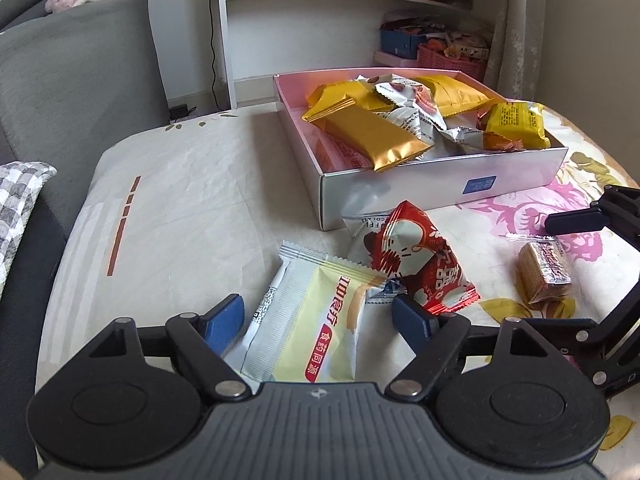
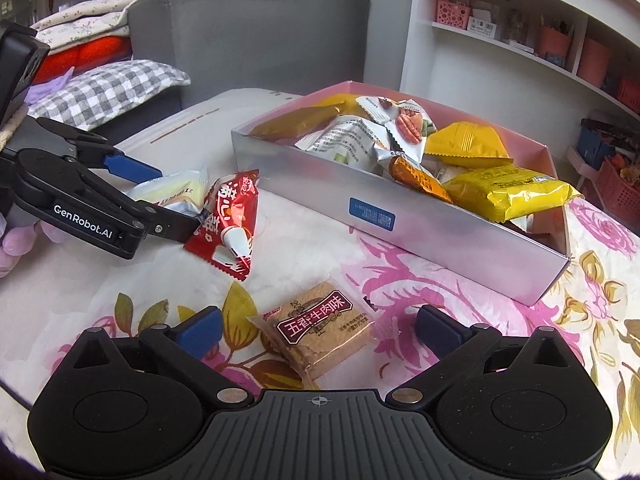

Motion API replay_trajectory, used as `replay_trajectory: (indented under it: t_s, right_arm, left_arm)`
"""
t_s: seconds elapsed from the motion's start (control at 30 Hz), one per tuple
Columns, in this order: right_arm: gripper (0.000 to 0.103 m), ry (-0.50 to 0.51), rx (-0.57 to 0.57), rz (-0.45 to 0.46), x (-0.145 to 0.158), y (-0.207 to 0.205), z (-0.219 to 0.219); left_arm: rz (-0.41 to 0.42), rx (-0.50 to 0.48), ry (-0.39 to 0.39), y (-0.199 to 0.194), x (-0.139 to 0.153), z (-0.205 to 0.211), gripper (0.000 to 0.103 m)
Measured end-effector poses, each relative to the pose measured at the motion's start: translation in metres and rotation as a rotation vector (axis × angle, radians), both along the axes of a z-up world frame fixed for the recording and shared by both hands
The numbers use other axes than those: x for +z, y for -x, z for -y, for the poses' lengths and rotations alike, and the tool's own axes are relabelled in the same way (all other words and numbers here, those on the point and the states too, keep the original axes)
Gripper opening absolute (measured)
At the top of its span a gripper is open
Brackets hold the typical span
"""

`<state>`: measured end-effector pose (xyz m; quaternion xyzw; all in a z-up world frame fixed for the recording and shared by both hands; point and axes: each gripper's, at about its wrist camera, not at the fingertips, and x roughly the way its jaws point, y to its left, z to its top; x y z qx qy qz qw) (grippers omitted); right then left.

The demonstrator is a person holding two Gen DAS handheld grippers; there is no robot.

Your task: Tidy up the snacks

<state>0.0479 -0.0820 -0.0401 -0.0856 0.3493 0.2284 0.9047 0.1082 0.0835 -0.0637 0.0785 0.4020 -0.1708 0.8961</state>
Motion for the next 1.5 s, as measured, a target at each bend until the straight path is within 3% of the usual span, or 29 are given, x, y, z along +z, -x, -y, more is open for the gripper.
replay_trajectory:
  t_s: [0.2, 0.37, 0.53, 0.8, 0.93, 1.07, 1.37, 1.5]
  right_arm:
    - [0.103, 0.029, 0.005, 0.054, 0.000, 0.004, -0.005]
    - [0.101, 0.059, 0.019, 0.090, 0.001, 0.008, -0.010]
    - [0.098, 0.054, 0.024, 0.082, 0.003, 0.006, -0.012]
    - [0.076, 0.037, 0.038, 0.059, 0.007, 0.003, -0.014]
    - [0.042, 0.017, 0.025, 0.041, 0.010, 0.001, -0.012]
    - [0.029, -0.017, 0.000, 0.025, 0.013, -0.002, -0.008]
    - [0.016, -0.080, -0.017, 0.002, 0.022, -0.003, 0.002]
    - [0.016, -0.098, -0.019, -0.009, 0.024, -0.004, 0.007]
  left_arm:
    - [-0.022, 0.006, -0.006, -0.001, 0.003, 0.004, 0.065]
    - [-0.032, 0.011, -0.012, -0.001, 0.006, 0.007, 0.050]
    - [-0.043, 0.031, -0.016, -0.002, 0.007, 0.009, 0.046]
    - [-0.066, 0.074, -0.013, -0.005, 0.009, 0.003, 0.044]
    - [-0.075, 0.094, -0.006, -0.005, 0.011, -0.001, 0.044]
    - [-0.081, 0.116, 0.005, -0.005, 0.013, -0.004, 0.044]
    - [-0.080, 0.126, 0.007, -0.003, 0.016, -0.005, 0.044]
    - [-0.082, 0.129, 0.006, -0.003, 0.017, -0.004, 0.044]
